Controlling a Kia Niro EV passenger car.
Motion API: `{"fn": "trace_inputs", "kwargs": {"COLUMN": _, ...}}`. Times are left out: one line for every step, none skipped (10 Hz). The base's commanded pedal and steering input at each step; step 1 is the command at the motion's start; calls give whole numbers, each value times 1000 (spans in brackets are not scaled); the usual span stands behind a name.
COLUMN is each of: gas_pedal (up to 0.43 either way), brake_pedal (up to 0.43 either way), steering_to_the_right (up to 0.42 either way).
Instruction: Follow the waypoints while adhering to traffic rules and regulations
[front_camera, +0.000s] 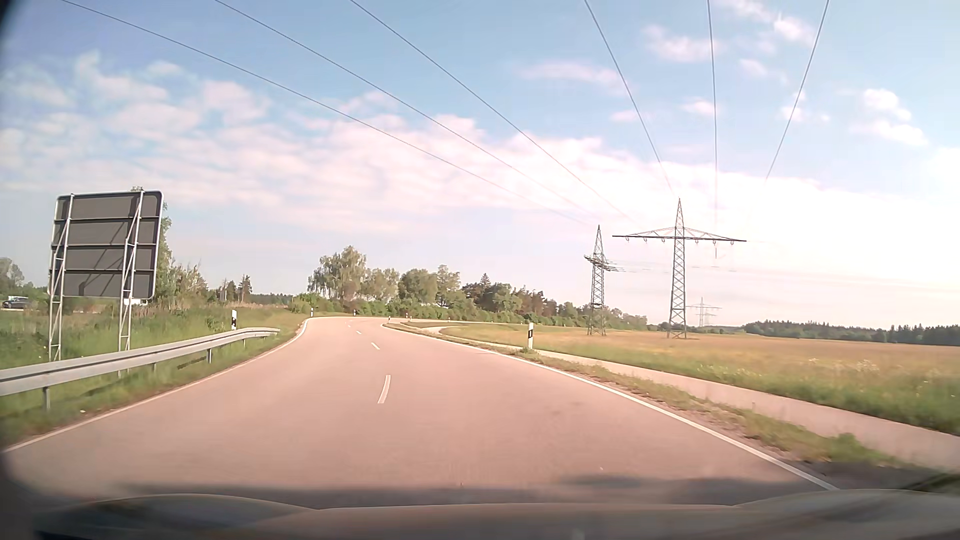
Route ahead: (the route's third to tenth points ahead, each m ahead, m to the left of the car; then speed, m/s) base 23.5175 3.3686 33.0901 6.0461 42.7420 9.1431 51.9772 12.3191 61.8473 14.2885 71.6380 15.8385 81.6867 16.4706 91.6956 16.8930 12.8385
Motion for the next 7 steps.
{"fn": "trace_inputs", "kwargs": {"gas_pedal": 177, "brake_pedal": 0, "steering_to_the_right": -69}}
{"fn": "trace_inputs", "kwargs": {"gas_pedal": 189, "brake_pedal": 0, "steering_to_the_right": -69}}
{"fn": "trace_inputs", "kwargs": {"gas_pedal": 189, "brake_pedal": 0, "steering_to_the_right": -69}}
{"fn": "trace_inputs", "kwargs": {"gas_pedal": 197, "brake_pedal": 0, "steering_to_the_right": -69}}
{"fn": "trace_inputs", "kwargs": {"gas_pedal": 209, "brake_pedal": 0, "steering_to_the_right": -69}}
{"fn": "trace_inputs", "kwargs": {"gas_pedal": 220, "brake_pedal": 0, "steering_to_the_right": -69}}
{"fn": "trace_inputs", "kwargs": {"gas_pedal": 220, "brake_pedal": 0, "steering_to_the_right": -68}}
